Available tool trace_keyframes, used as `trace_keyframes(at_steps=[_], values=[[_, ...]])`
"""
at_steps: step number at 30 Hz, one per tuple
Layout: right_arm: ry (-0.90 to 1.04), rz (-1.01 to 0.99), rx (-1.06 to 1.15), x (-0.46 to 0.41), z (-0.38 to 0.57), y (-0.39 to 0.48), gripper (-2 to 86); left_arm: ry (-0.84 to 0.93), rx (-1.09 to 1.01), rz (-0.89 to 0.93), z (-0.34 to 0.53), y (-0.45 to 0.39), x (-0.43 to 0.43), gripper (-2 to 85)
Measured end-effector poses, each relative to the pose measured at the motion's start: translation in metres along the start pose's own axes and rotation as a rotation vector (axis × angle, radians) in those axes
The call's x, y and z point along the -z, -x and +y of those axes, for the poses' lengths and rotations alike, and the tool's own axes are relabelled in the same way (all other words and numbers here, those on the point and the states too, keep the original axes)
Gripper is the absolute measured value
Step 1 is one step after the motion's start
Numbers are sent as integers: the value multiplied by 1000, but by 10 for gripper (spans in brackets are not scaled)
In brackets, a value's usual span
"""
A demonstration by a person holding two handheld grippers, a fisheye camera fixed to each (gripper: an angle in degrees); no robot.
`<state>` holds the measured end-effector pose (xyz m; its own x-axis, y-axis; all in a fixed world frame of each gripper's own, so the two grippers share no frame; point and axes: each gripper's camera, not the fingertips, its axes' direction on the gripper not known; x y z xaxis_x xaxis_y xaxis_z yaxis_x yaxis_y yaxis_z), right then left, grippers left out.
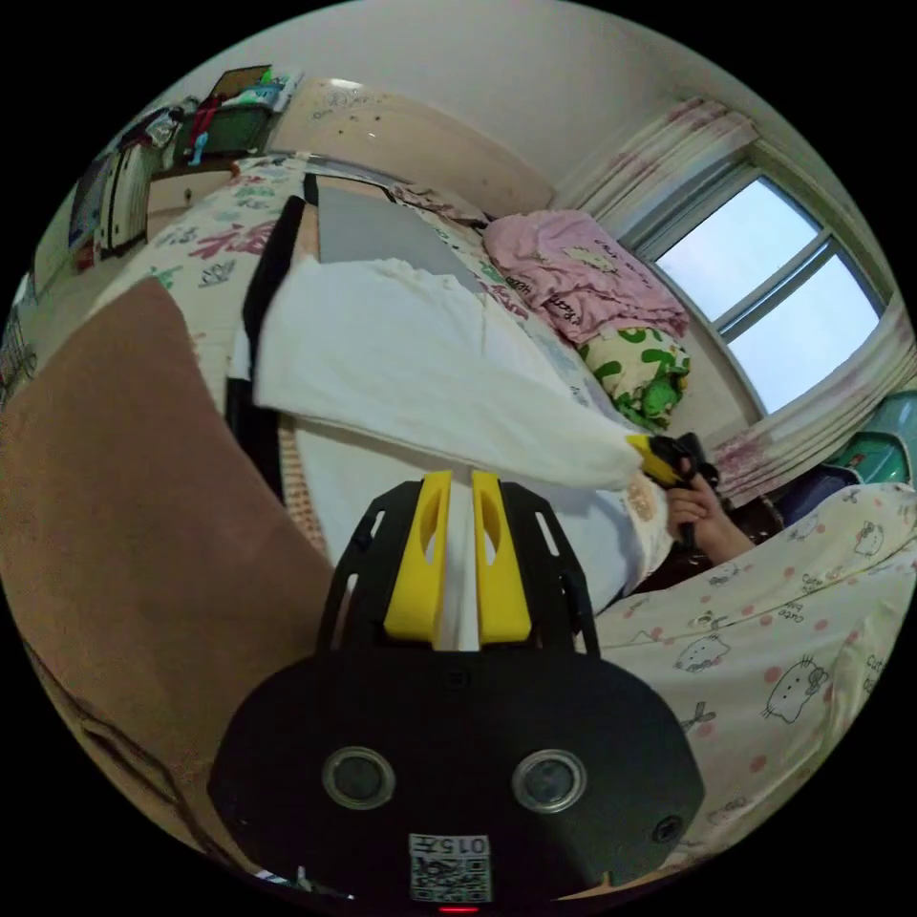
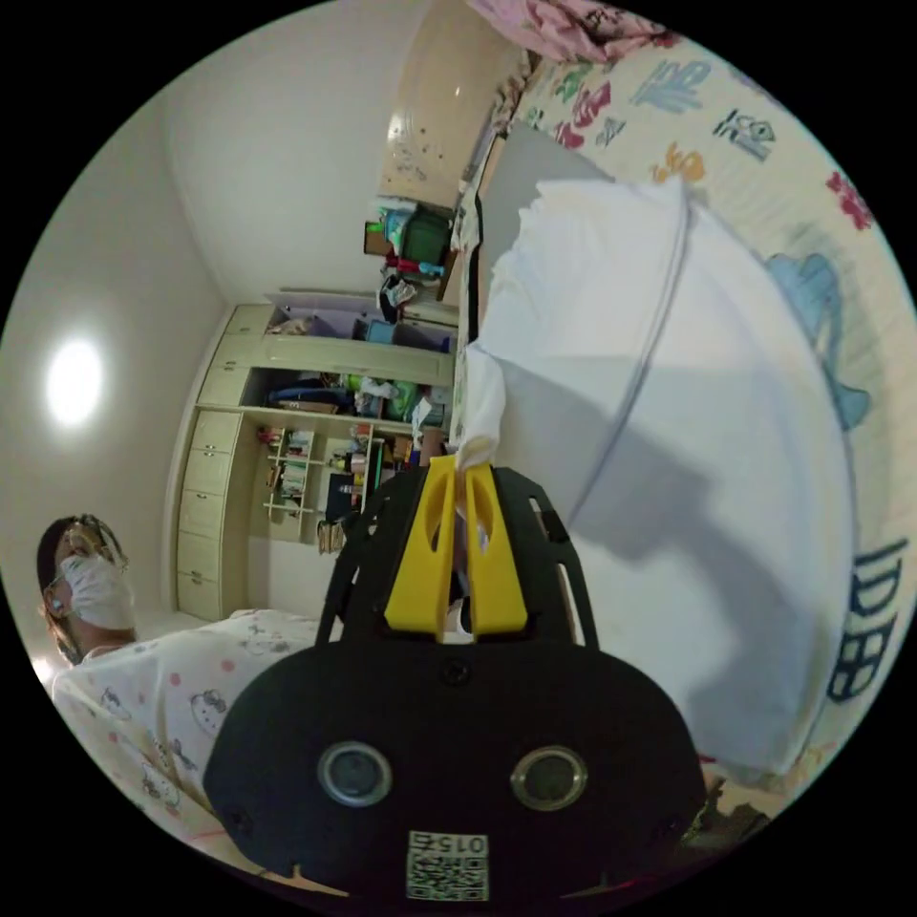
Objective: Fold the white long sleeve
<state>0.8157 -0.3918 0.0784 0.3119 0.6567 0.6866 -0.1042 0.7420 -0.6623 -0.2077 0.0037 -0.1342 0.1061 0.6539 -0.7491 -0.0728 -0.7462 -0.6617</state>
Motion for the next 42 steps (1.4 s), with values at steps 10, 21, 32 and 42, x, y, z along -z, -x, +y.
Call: trace_keyframes(at_steps=[10, 21, 32, 42], values=[[-158, 107, -52, -21, 61, 43, 2, 158, -121, -351, -122, -48, 8, 62], [-68, 422, -56, -158, 89, 42, 3, 420, -171, -563, -230, -40, -54, 6], [130, 799, -78, -277, 98, -19, 13, 411, -170, -564, -235, -28, -30, -1], [-89, 745, 260, -323, -35, -11, 57, 94, -79, -354, -299, 26, 52, 64]])
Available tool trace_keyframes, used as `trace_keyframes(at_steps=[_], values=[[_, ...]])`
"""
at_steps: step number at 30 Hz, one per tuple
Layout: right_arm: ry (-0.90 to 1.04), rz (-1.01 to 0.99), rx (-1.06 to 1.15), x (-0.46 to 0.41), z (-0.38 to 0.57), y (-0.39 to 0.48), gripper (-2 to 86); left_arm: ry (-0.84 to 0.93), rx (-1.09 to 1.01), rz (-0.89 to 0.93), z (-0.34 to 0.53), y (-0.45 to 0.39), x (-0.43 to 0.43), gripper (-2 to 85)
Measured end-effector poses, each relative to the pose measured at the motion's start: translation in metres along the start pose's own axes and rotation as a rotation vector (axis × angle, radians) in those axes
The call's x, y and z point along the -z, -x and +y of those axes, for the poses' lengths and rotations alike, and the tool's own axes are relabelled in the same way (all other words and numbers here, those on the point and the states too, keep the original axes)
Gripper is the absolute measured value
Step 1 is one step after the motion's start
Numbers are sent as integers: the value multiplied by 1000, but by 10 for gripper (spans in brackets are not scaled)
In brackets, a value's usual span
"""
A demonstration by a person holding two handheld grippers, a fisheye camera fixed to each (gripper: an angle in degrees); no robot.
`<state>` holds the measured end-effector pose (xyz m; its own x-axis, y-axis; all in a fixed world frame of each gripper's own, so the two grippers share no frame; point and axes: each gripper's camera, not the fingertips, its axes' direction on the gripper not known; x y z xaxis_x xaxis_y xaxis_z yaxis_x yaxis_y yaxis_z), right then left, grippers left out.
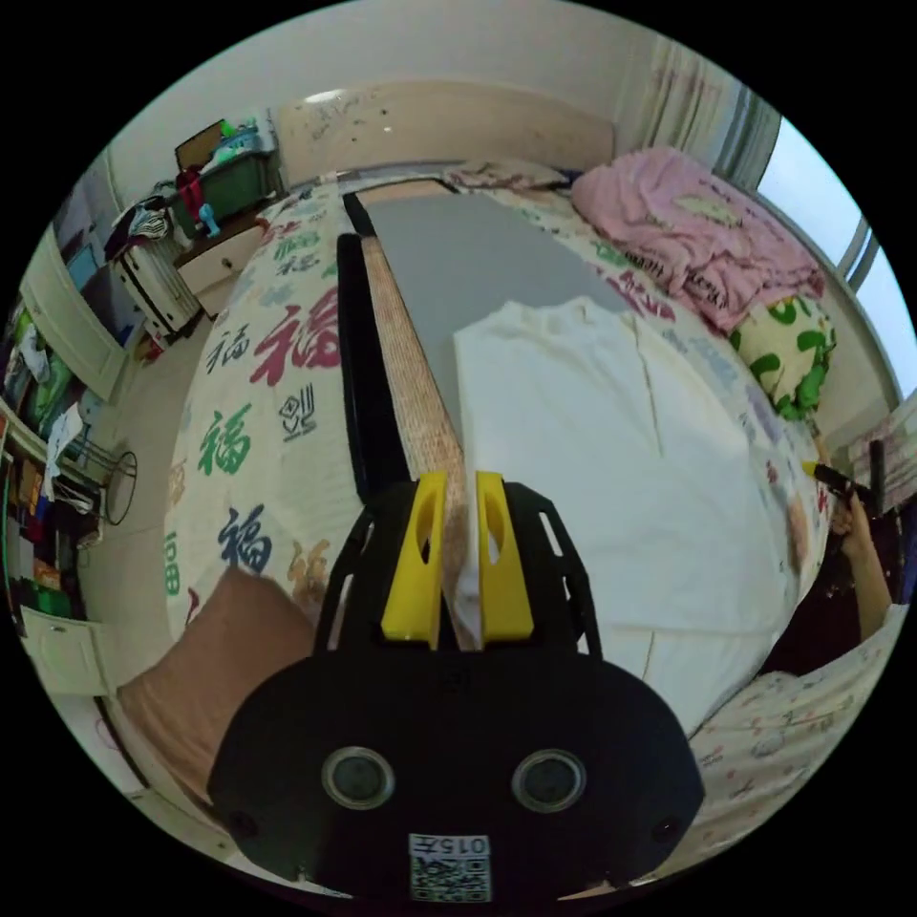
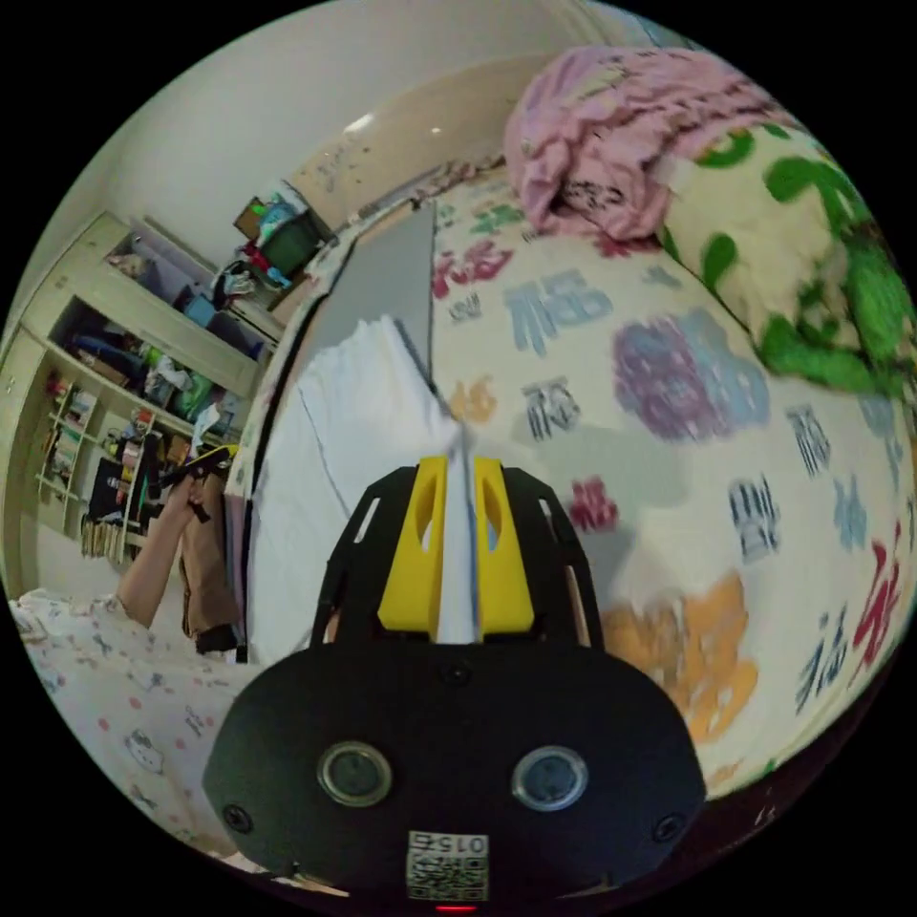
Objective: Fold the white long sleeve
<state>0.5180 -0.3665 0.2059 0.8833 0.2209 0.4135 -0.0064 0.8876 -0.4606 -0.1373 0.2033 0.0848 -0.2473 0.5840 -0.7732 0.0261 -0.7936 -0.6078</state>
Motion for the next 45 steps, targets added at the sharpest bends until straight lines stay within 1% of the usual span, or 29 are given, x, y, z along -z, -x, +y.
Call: trace_keyframes(at_steps=[3, 5, 8, 12, 14, 16, 18, 19, 21, 23, 25, 27, 28, 30, 32, 34, 35, 37, 39, 40, 41, 42, 43, 44, 45], values=[[-3, -72, 115, -63, -59, 31, 76, -4, 79, 92, -37, 23, -29, 81], [21, -61, 171, -118, -98, 55, 91, 2, 103, 112, -59, 29, -49, 85], [70, -72, 196, -183, -131, 75, 105, 21, 112, 113, -88, 35, -81, 101], [120, 5, 240, -252, -140, 91, 110, 88, 161, 76, -103, 57, -126, 106], [157, 105, 257, -287, -138, 93, 111, 110, 158, 77, -105, 61, -139, 104], [177, 164, 253, -306, -135, 83, 109, 116, 146, 68, -105, 64, -148, 96], [215, 177, 247, -322, -129, 69, 95, 113, 132, 2, -99, 71, -154, 63], [208, 171, 271, -326, -121, 61, 81, 105, 137, -4, -96, 75, -154, 52], [215, 128, 349, -331, -105, 54, 50, 78, 174, 73, -84, 94, -156, 25], [169, 112, 347, -331, -88, 39, 22, 67, 203, 118, -75, 108, -158, 14], [156, 118, 322, -331, -80, 30, 13, 74, 207, 124, -71, 116, -158, 7], [156, 151, 306, -330, -73, 24, 8, 107, 190, 46, -71, 117, -154, 4], [169, 191, 298, -328, -69, 22, 6, 108, 190, 35, -70, 117, -151, 3], [167, 207, 309, -314, -61, 17, 4, 8, 181, 101, -57, 125, -125, 4], [66, 101, 368, -268, -42, 10, 2, -56, 147, 129, -43, 129, -99, 4], [10, 1, 376, -225, -23, 2, 2, -102, 81, 142, -25, 128, -68, 5], [-20, -56, 398, -195, -6, -1, 2, -146, 42, 163, -8, 127, -44, 5], [-55, -103, 453, -147, 29, -4, 1, -206, -5, 206, 24, 128, -6, 5], [-76, -122, 520, -101, 72, -6, 0, -266, -63, 266, 80, 124, 47, 5], [-78, -138, 561, -72, 104, -9, 0, -277, -79, 282, 96, 123, 59, 6], [-66, -152, 591, -47, 138, -13, -1, -290, -122, 312, 130, 117, 83, 6], [-55, -159, 599, -37, 156, -17, -1, -285, -151, 339, 166, 111, 101, 6], [-23, -168, 606, -20, 191, -25, -1, -274, -164, 353, 185, 107, 108, 6], [25, -172, 601, -11, 229, -36, -2, -236, -179, 377, 222, 101, 116, 6], [51, -171, 593, -8, 247, -41, -2, -180, -175, 393, 259, 95, 119, 6]])
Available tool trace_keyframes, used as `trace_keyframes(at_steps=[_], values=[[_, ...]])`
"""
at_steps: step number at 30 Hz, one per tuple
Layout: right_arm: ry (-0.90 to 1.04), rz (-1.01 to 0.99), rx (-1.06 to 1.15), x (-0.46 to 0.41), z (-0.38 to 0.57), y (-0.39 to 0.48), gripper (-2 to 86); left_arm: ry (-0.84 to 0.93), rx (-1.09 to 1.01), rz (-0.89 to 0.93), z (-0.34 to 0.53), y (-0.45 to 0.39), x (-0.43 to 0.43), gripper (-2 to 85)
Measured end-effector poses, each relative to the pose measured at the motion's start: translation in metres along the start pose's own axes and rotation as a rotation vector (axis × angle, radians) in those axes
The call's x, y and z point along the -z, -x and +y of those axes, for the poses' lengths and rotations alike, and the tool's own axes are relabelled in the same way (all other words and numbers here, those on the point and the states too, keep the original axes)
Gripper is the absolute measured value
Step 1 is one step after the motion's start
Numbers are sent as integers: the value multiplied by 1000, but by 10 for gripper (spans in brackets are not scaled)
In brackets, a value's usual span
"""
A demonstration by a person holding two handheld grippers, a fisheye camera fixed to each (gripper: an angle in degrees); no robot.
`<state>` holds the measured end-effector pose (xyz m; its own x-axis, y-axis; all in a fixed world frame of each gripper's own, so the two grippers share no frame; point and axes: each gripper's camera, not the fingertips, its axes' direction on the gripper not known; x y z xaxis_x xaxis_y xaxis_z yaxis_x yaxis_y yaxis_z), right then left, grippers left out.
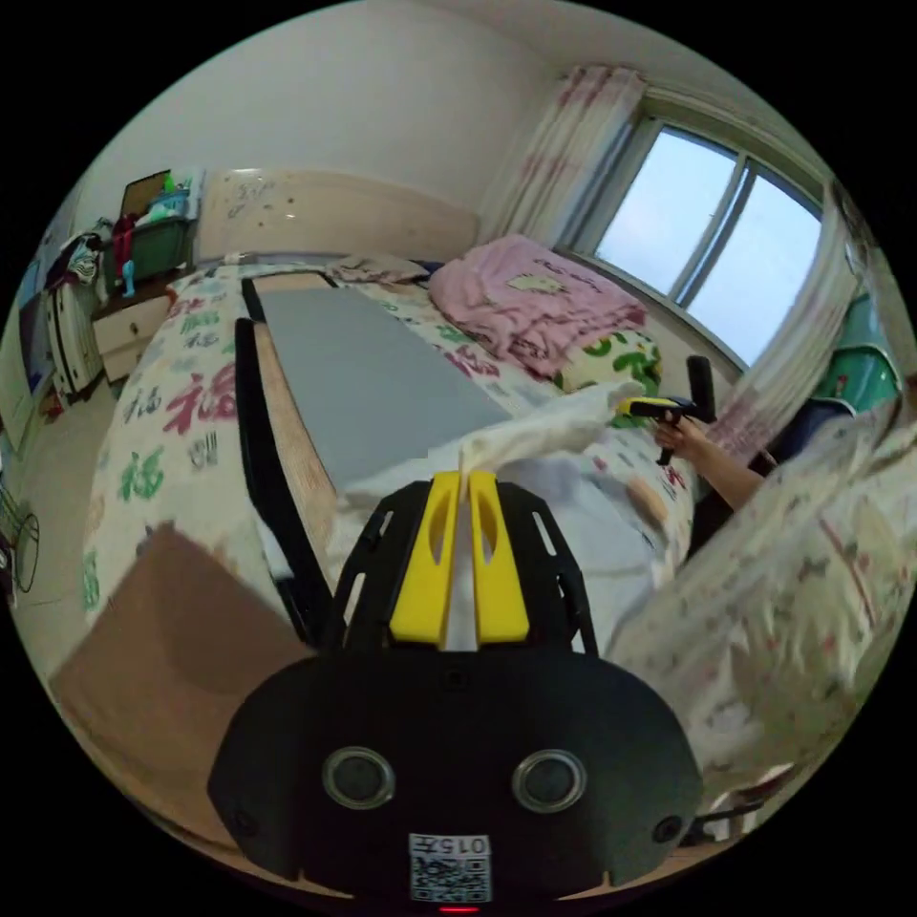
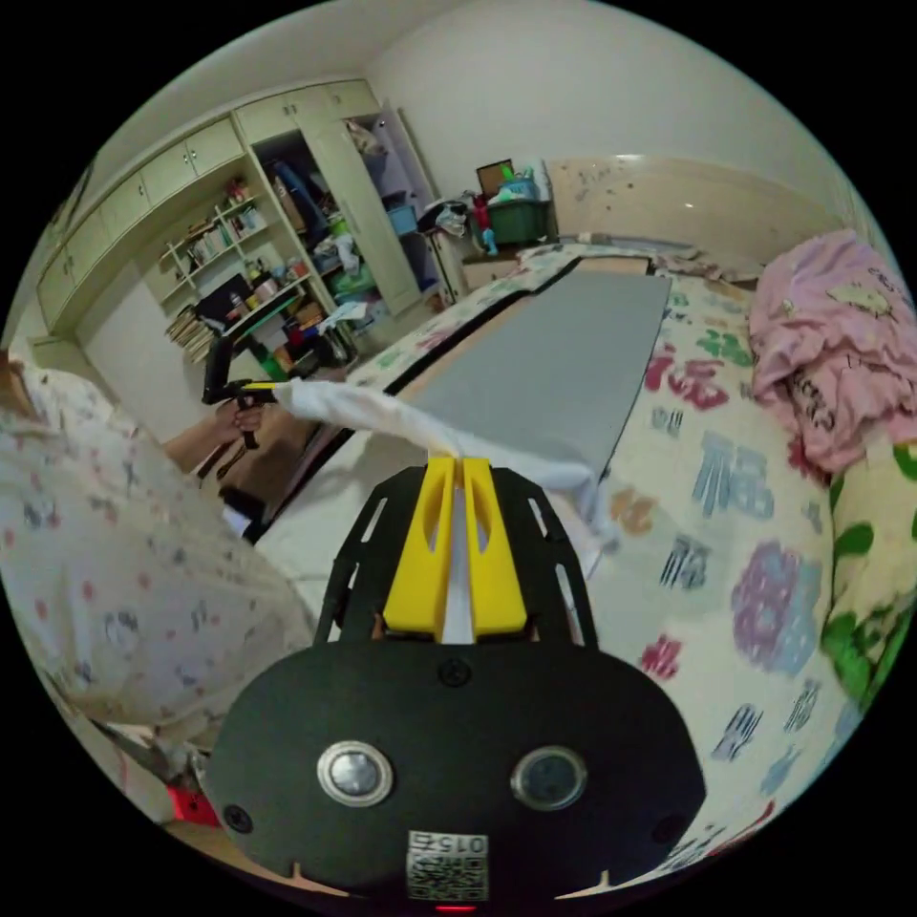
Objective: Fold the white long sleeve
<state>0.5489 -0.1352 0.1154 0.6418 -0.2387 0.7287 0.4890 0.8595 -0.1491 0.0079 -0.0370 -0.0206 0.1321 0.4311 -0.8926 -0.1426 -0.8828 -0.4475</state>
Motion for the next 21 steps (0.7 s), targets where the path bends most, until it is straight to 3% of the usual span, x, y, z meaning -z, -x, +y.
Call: trace_keyframes(at_steps=[6, 10, 16, 18, 21], values=[[249, 4, -156, -21, 141, 32, -5, 210, 69, 27, 129, -48, -20, 6], [278, 68, -133, 0, 168, 36, -4, 172, 59, 38, 137, -62, -1, 5], [427, 155, -110, -8, 202, 27, 16, 306, -5, -18, 139, -75, -3, 5], [474, 184, -159, 4, 207, 22, 26, 387, 7, -104, 138, -83, 5, 5], [448, 257, -168, 45, 215, 26, 48, 356, -10, -192, 130, -98, 53, 3]])
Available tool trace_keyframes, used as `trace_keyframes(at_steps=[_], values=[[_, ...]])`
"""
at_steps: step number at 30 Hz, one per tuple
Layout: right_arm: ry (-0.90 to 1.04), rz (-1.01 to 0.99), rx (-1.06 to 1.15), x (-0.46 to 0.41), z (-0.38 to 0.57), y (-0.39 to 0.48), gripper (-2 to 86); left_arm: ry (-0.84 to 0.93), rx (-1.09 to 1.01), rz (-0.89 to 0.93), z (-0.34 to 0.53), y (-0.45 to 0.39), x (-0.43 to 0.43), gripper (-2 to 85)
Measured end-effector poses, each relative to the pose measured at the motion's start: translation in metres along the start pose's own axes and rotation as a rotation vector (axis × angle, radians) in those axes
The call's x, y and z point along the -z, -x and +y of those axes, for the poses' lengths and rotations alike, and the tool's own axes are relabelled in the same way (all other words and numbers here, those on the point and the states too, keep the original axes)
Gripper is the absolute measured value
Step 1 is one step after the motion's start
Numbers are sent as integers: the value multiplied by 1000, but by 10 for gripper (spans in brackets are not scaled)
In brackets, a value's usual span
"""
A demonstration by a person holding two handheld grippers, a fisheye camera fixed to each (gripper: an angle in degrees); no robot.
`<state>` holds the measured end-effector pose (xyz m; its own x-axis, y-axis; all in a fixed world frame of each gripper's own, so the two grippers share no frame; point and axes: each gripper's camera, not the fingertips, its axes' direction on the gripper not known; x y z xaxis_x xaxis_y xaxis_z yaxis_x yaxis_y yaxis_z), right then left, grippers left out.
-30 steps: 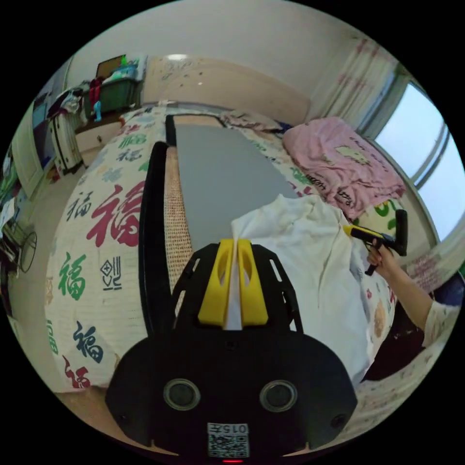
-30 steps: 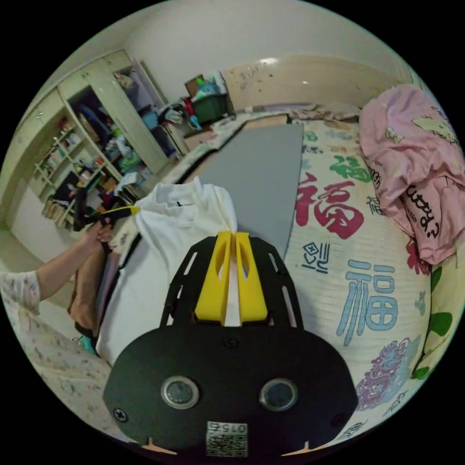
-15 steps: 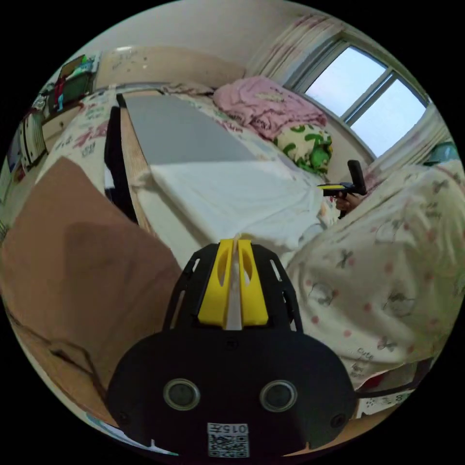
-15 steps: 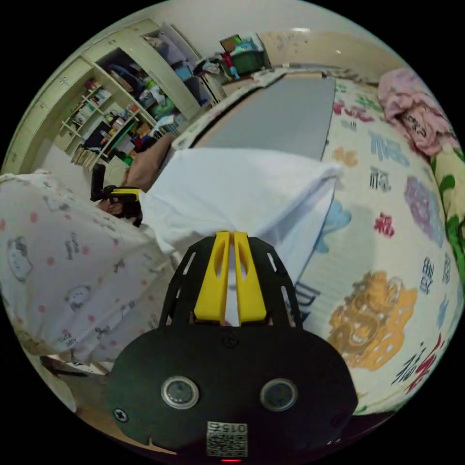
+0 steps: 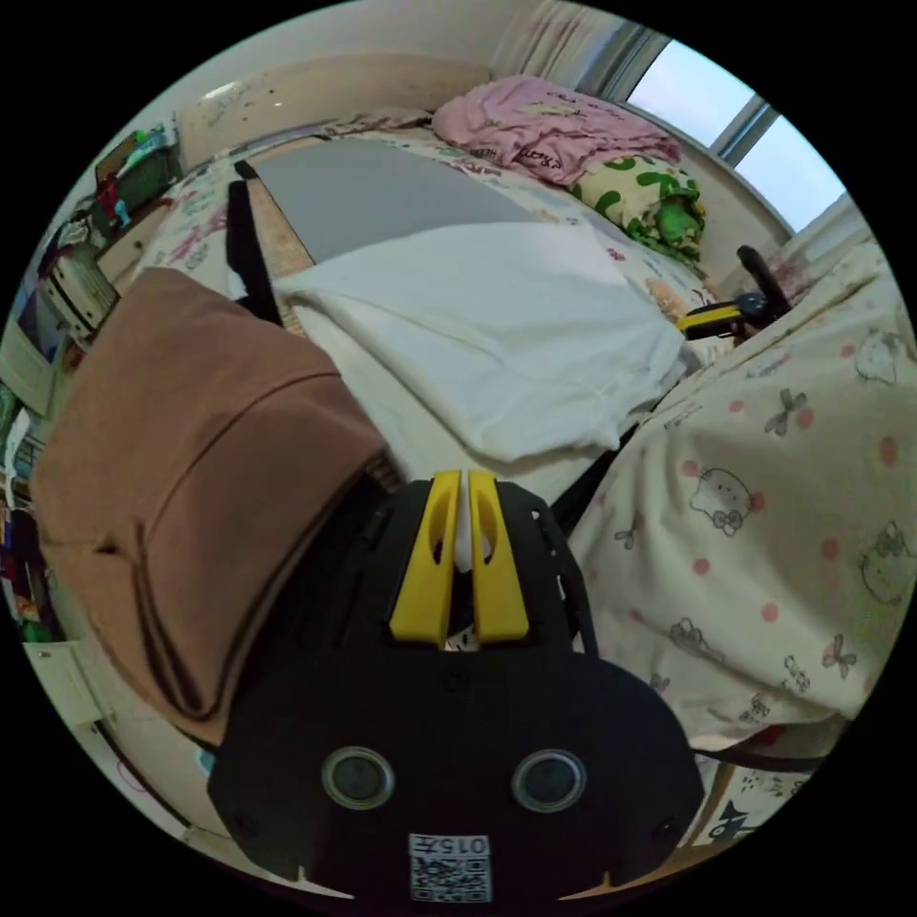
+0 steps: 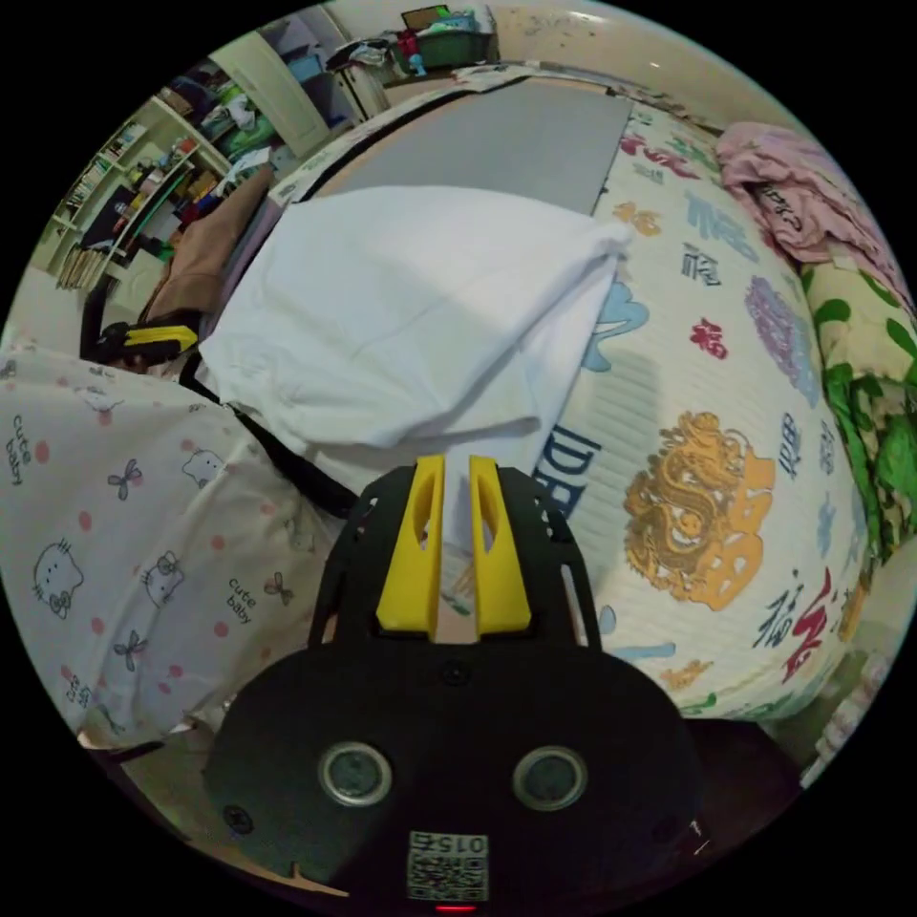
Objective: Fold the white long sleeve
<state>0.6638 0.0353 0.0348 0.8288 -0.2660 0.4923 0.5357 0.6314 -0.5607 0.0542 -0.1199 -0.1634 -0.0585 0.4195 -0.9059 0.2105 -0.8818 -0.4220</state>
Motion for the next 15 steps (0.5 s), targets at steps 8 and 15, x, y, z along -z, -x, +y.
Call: trace_keyframes(at_steps=[8, 15], values=[[-86, -163, 159, 12, -35, 43, 20, -84, -112, 186, -70, -32, 27, -3], [-29, -159, 116, -18, -4, 52, -4, 35, -112, 100, -74, -49, 10, -3]])
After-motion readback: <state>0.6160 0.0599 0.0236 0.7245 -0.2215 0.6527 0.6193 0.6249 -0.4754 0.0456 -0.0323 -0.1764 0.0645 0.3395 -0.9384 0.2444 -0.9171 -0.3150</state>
